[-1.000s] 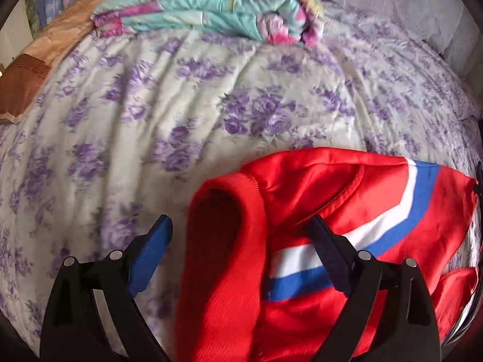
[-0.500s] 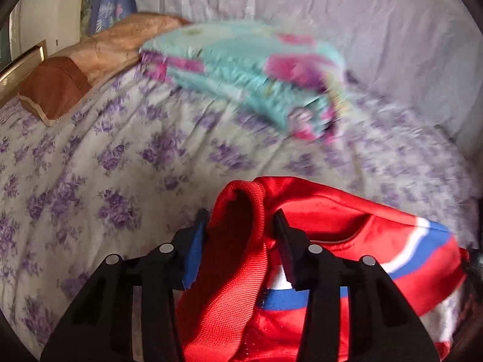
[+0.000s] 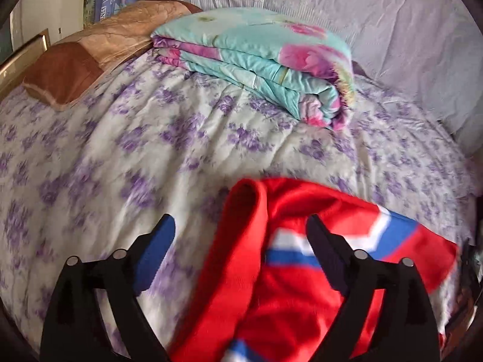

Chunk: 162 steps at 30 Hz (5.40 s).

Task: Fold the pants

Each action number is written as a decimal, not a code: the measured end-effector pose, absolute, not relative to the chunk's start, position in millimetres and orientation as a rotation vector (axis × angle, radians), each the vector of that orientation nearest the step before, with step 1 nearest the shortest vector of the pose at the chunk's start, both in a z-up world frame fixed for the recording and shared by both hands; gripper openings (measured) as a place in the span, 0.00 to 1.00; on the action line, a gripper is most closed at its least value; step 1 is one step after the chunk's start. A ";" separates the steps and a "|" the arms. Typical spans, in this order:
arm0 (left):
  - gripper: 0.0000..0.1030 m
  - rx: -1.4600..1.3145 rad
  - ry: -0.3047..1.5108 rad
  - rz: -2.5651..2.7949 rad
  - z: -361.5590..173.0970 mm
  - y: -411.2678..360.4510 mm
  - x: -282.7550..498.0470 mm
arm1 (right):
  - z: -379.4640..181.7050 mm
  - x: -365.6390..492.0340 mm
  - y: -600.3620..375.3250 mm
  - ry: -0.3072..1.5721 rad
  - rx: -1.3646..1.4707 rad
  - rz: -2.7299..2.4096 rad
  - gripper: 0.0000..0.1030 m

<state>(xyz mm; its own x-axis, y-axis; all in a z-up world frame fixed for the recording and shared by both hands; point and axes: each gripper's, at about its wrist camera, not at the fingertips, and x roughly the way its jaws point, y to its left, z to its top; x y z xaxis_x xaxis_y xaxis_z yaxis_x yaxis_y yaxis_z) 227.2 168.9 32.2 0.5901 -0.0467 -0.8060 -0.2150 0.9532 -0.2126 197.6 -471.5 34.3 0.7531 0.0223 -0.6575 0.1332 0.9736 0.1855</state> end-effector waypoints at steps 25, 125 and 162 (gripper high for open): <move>0.85 -0.282 0.989 0.103 -7.4 177.7 63.0 | 64.5 51.1 -466.2 0.815 0.151 -0.268 0.90; 0.94 -0.751 1.128 -0.343 -26.6 141.9 111.0 | -1.4 -21.9 -172.9 0.807 -0.193 0.662 0.05; 0.69 -0.210 0.812 -0.077 52.5 154.9 -8.8 | 75.8 -51.6 -228.5 0.599 -0.142 0.312 0.91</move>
